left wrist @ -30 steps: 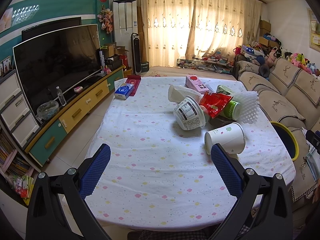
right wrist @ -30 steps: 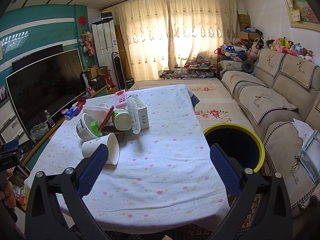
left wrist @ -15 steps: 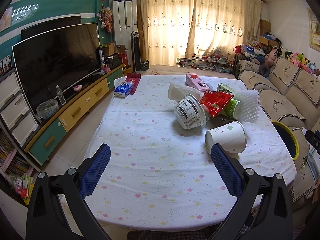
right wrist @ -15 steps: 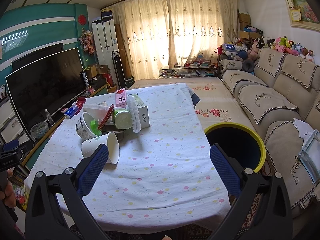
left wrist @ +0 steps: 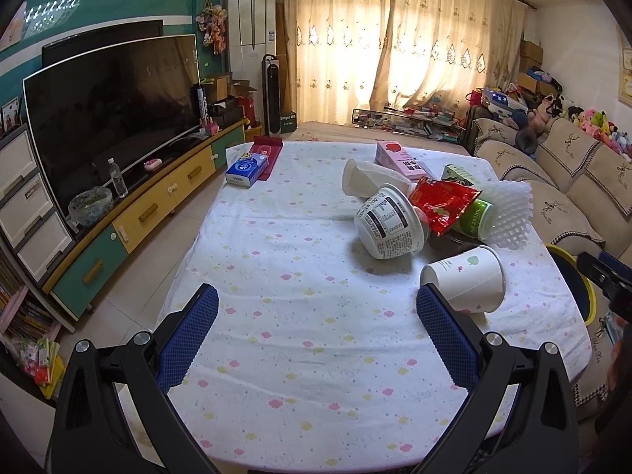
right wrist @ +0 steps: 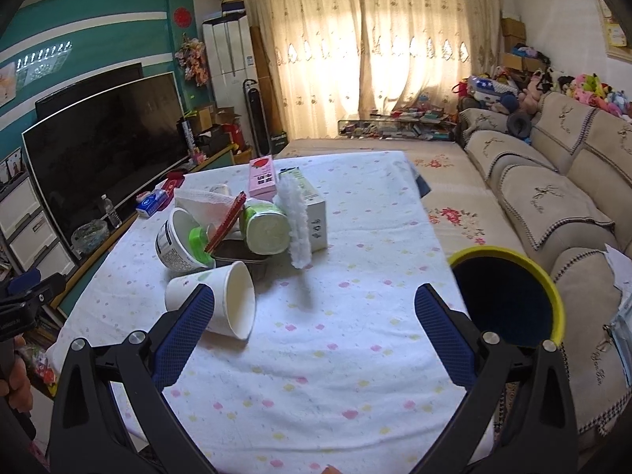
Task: Collect trash
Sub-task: 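Grasp the white mesh foam sleeve with the right gripper, then carry the foam sleeve to the yellow bin and open the right gripper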
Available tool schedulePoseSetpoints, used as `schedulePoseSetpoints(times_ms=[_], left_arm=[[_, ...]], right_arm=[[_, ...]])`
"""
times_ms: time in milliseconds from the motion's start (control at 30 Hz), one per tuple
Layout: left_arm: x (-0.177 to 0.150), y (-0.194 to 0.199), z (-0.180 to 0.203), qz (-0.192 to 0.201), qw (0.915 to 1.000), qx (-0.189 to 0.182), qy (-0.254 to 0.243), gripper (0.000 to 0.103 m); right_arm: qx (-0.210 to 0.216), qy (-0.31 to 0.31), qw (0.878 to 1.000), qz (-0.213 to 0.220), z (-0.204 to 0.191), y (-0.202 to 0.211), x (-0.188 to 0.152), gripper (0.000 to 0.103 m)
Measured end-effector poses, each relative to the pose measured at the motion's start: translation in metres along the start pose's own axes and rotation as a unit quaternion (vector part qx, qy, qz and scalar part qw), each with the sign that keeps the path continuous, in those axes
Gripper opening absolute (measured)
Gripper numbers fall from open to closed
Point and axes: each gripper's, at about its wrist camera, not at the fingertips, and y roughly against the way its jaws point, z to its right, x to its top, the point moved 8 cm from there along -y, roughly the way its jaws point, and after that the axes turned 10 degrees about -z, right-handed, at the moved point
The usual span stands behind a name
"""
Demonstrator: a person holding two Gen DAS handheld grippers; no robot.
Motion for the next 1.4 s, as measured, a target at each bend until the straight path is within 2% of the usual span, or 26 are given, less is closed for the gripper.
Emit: schedulePoseSetpoints(times_ms=[133, 200, 333, 433, 500, 567, 633, 800, 1100, 1200, 1400], left_arm=[[0.005, -0.018, -0.005, -0.012, 0.9999, -0.003, 0.004, 0.099], [0.008, -0.026, -0.006, -0.016, 0.9999, -0.005, 0.005, 0.099], [0.013, -0.040, -0.005, -0.022, 0.9998, -0.003, 0.002, 0.099], [0.017, -0.051, -0.005, -0.027, 0.9996, -0.008, 0.001, 0.099], [0.019, -0.058, -0.002, -0.031, 0.9994, -0.012, 0.001, 0.099], [0.019, -0.062, 0.000, -0.034, 0.9993, -0.015, -0.001, 0.099], [0.019, -0.065, 0.003, -0.036, 0.9992, -0.017, -0.003, 0.099], [0.020, -0.068, 0.005, -0.038, 0.9991, -0.020, -0.004, 0.099], [0.020, -0.060, 0.015, -0.028, 0.9991, -0.027, -0.014, 0.099], [0.019, -0.055, 0.025, -0.028, 0.9987, -0.037, -0.023, 0.099], [0.014, -0.056, 0.057, -0.039, 0.9963, -0.066, -0.039, 0.099]], right_arm=[[0.021, 0.001, 1.000, -0.017, -0.004, -0.035, 0.018, 0.096], [0.020, 0.001, 1.000, -0.023, -0.005, -0.050, 0.027, 0.091], [0.021, 0.000, 0.999, -0.032, -0.004, -0.070, 0.039, 0.071], [0.023, 0.001, 0.999, -0.038, -0.002, -0.079, 0.046, 0.063], [0.026, 0.005, 0.999, -0.039, -0.002, -0.083, 0.050, 0.053], [0.029, 0.010, 0.999, -0.044, -0.003, -0.087, 0.053, 0.029], [0.044, 0.007, 0.998, -0.045, -0.003, -0.087, 0.056, 0.013], [0.056, 0.008, 0.998, -0.017, -0.003, -0.067, 0.066, 0.012], [0.073, 0.003, 0.996, 0.048, -0.002, -0.004, 0.082, 0.012], [0.056, -0.012, 0.996, 0.067, 0.018, 0.016, 0.082, 0.012], [-0.038, -0.081, 0.993, 0.076, 0.107, 0.038, 0.057, 0.012]])
